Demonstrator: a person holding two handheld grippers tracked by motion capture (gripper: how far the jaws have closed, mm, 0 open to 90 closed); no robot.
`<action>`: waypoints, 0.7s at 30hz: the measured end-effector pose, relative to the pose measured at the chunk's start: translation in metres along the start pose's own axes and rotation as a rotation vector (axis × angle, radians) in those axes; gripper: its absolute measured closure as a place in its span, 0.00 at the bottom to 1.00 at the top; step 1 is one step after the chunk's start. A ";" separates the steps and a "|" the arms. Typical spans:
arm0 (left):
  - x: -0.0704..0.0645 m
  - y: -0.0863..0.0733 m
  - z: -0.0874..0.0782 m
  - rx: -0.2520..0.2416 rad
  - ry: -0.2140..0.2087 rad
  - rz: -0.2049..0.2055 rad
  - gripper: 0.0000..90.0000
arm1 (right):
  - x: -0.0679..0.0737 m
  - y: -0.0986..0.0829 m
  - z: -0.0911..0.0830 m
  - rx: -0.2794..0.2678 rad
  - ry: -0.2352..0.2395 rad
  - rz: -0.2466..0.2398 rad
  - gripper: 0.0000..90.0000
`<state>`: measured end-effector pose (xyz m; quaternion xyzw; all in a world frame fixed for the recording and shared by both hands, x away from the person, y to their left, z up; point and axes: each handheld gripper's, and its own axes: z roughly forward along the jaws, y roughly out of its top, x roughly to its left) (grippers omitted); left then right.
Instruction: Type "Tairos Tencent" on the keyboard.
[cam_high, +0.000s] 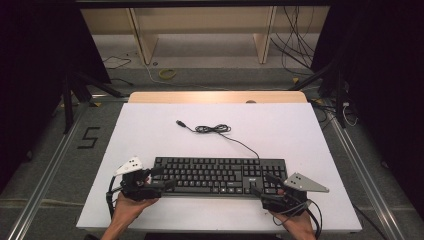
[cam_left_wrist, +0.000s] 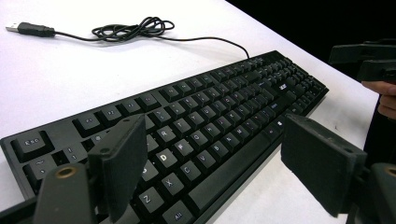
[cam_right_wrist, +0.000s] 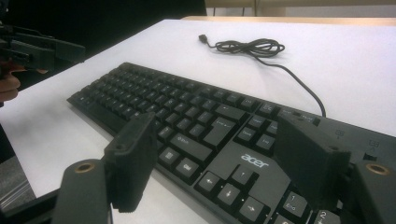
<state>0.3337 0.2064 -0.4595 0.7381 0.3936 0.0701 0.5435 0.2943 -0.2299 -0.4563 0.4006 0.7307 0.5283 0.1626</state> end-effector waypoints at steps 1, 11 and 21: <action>0.000 0.000 0.000 0.000 0.000 0.000 0.25 | 0.000 0.000 0.000 0.000 0.001 0.000 0.34; 0.001 0.000 0.000 0.001 0.002 -0.001 0.25 | 0.002 0.001 0.003 0.003 0.007 -0.004 0.35; 0.002 0.001 -0.001 0.000 0.003 -0.003 0.25 | 0.007 0.010 0.012 0.010 0.021 -0.017 0.35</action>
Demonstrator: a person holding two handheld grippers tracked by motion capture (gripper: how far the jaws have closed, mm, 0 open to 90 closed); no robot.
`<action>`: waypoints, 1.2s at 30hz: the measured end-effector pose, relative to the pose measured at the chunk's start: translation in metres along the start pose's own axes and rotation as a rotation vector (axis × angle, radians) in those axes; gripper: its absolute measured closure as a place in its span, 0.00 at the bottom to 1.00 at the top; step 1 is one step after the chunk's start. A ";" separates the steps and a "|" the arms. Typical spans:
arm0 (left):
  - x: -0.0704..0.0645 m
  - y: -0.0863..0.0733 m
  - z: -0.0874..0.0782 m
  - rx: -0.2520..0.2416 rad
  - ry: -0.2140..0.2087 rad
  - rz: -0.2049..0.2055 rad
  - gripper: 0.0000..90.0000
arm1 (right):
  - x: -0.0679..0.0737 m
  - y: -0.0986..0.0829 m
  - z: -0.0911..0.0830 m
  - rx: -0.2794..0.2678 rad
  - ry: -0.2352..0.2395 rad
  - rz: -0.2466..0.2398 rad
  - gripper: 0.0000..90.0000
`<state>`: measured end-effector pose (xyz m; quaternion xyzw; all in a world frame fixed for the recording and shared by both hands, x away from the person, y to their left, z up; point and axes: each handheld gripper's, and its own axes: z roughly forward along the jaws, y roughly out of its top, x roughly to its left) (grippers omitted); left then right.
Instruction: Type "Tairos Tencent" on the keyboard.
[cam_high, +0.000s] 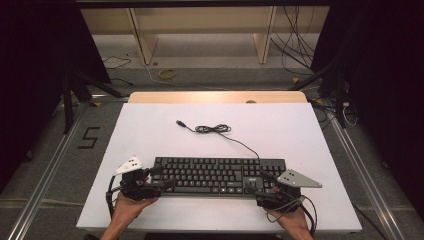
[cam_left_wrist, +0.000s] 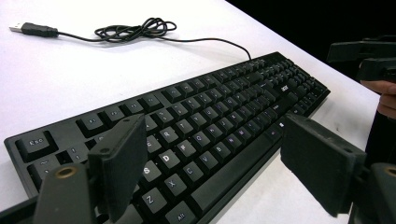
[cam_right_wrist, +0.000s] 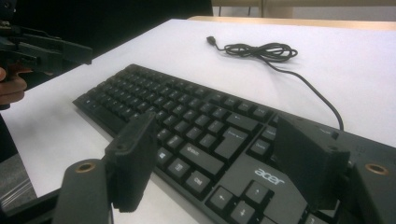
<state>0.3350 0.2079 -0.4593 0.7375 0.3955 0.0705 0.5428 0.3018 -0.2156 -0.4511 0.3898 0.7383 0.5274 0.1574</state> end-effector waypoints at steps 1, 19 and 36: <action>0.000 0.000 0.000 -0.002 0.001 -0.003 0.25 | 0.000 0.000 0.000 0.000 0.000 0.000 0.35; 0.004 0.002 -0.002 0.021 0.040 -0.012 0.26 | 0.005 0.029 0.032 0.028 0.054 -0.026 0.36; 0.013 0.001 -0.001 0.109 0.105 -0.049 0.34 | 0.027 0.054 0.095 0.115 0.127 -0.064 0.40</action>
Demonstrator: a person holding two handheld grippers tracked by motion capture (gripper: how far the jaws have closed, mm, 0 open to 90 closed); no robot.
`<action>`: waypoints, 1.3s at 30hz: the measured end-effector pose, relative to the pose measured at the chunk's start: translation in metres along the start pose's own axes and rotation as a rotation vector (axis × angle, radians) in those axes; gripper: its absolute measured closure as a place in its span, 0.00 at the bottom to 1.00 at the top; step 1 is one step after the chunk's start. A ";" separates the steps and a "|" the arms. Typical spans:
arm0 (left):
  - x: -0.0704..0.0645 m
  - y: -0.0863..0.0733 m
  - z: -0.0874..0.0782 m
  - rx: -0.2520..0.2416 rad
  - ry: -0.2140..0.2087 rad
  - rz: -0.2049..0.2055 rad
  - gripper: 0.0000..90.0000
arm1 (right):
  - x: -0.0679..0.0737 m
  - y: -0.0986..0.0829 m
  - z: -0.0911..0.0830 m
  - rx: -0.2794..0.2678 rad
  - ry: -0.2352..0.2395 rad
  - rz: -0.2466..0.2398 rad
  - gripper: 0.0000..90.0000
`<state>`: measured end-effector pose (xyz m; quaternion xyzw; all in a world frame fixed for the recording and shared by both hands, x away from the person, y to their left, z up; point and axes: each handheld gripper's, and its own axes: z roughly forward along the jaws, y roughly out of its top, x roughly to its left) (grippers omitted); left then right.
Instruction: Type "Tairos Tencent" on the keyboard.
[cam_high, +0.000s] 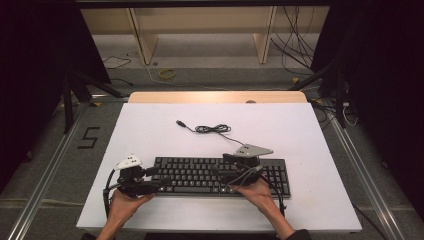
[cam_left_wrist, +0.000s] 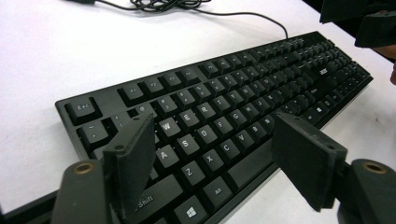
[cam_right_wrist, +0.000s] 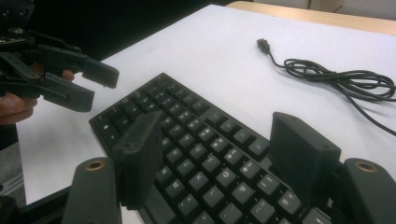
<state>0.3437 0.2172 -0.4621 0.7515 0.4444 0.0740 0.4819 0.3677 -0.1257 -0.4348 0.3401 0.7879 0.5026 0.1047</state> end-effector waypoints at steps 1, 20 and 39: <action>0.000 0.000 0.000 0.004 0.002 -0.001 0.35 | 0.000 0.001 0.002 0.003 0.003 -0.001 0.40; 0.006 -0.002 0.001 0.087 0.040 0.008 0.65 | 0.008 0.011 0.044 0.115 0.017 0.013 0.62; 0.010 -0.005 0.004 0.163 0.085 0.039 0.99 | 0.025 0.012 0.087 0.193 0.048 -0.012 0.99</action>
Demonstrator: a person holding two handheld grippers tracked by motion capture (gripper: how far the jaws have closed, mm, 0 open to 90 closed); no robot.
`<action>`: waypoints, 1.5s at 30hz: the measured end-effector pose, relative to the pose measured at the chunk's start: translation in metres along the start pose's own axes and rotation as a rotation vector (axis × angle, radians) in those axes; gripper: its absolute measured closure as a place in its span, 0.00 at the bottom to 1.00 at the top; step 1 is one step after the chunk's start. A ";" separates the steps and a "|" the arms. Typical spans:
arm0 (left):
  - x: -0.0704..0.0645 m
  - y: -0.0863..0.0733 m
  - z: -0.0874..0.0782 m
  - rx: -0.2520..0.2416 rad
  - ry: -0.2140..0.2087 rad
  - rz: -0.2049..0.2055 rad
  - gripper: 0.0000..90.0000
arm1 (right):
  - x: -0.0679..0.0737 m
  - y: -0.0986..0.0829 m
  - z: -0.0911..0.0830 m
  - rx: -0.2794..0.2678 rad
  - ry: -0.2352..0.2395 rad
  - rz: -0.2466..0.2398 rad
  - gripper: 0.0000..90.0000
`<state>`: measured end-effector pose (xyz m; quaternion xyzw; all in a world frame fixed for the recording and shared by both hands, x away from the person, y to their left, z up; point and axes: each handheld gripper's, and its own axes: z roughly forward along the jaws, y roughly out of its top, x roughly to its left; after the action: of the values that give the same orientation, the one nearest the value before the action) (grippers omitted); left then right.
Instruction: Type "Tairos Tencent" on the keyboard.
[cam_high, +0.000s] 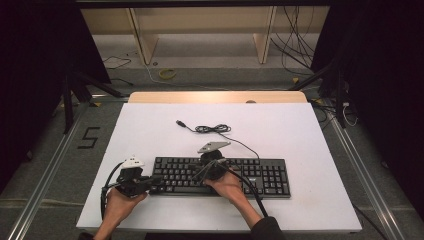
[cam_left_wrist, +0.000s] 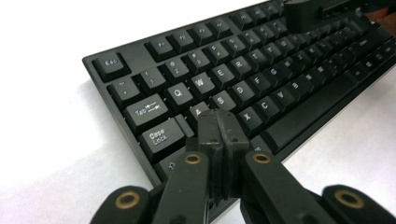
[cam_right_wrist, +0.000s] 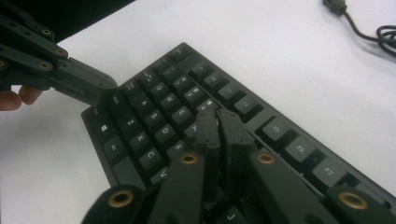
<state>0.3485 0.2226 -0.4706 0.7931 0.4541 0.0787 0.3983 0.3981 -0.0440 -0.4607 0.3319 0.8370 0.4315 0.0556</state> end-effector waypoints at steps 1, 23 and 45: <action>0.000 0.000 0.001 0.008 0.005 0.000 0.99 | 0.000 0.000 0.002 0.007 0.002 0.001 1.00; 0.005 -0.001 0.005 0.055 0.011 -0.012 0.99 | 0.002 -0.001 0.026 0.072 -0.014 0.000 1.00; 0.005 -0.002 0.009 0.067 0.001 -0.015 0.99 | 0.000 -0.003 0.029 0.081 -0.015 0.025 1.00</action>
<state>0.3545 0.2220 -0.4787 0.8024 0.4628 0.0607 0.3718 0.4072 -0.0250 -0.4812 0.3475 0.8492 0.3952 0.0430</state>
